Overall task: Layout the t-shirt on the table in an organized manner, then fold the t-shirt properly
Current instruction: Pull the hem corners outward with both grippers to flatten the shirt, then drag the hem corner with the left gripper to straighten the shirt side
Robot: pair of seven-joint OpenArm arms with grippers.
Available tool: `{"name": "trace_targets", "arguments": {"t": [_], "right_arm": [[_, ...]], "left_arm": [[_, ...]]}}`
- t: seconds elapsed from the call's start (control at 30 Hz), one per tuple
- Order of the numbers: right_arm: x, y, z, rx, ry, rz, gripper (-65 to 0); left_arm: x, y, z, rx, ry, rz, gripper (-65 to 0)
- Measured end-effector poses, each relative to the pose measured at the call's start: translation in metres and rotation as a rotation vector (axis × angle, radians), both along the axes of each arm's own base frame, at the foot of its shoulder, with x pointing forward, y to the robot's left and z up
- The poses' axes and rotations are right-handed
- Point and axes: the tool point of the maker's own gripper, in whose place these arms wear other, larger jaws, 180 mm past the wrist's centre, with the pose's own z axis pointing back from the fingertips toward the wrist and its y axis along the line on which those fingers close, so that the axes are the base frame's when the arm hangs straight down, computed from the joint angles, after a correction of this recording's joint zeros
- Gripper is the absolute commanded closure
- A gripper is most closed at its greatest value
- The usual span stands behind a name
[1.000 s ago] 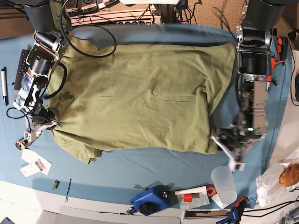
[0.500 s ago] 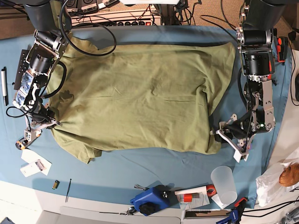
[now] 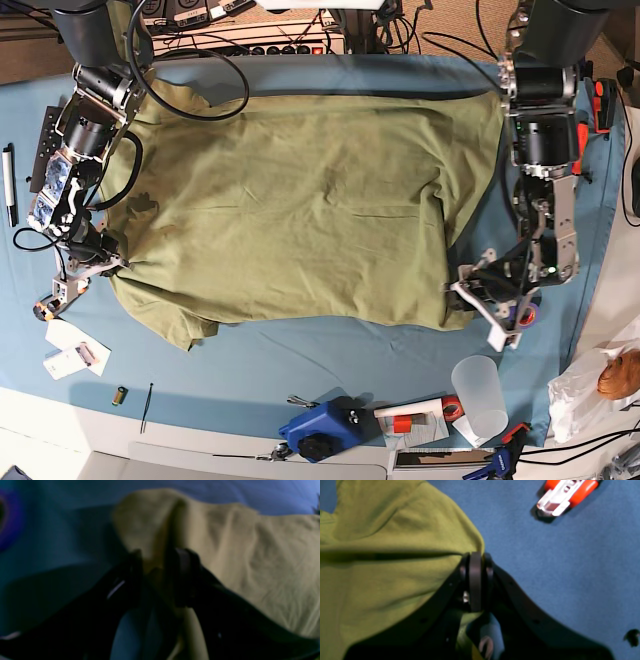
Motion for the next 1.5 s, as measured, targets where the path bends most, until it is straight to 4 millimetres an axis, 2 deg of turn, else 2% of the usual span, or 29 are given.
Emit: {"name": "trace_targets", "arguments": {"t": [0.07, 0.17, 0.43, 0.57, 0.67, 0.83, 1.03, 1.17, 1.27, 1.5], "right_arm": [[0.000, 0.000, 0.000, 0.002, 0.000, 0.001, 0.0], [-0.001, 0.001, -0.001, 0.006, 0.004, 0.003, 0.0], [-0.001, 0.002, -0.001, 0.009, 0.005, 0.004, 0.0], [-0.001, 0.002, -0.001, 0.009, 0.005, 0.004, 0.0], [-0.001, 0.002, -0.001, 0.009, 0.005, 0.004, 0.0], [-0.001, 0.002, -0.001, 0.009, 0.006, 0.004, 0.0], [-0.001, 0.002, -0.001, 0.009, 0.006, 0.004, 0.0], [-0.001, 0.002, -0.001, 0.009, 0.006, 0.005, 0.0], [-0.001, 0.002, -0.001, 0.011, 0.012, 0.007, 0.0], [-0.001, 0.004, -0.001, 0.015, 0.011, 0.020, 0.0]], "left_arm": [[-0.001, -0.007, -0.007, -0.008, 0.022, -0.007, -19.5], [-0.004, 0.000, -0.020, 0.038, 0.054, -0.002, -19.5], [0.000, 0.006, -0.021, 0.049, 0.056, 0.029, -19.5], [0.003, 0.008, -0.018, 0.060, 0.055, 0.025, -19.5], [0.012, 0.009, -0.007, 0.064, 0.039, 0.023, -19.5], [0.024, 0.022, 0.005, 0.168, 0.015, 0.023, -19.6], [0.011, 0.027, -0.010, 0.207, 0.073, 0.016, -25.7], [0.006, 0.026, -0.017, 0.199, 0.088, 0.020, -25.8], [0.000, 0.019, -0.023, 0.143, 0.088, 0.024, -25.8], [-0.001, 0.014, -0.025, 0.078, 0.042, 0.053, -24.7]]}}
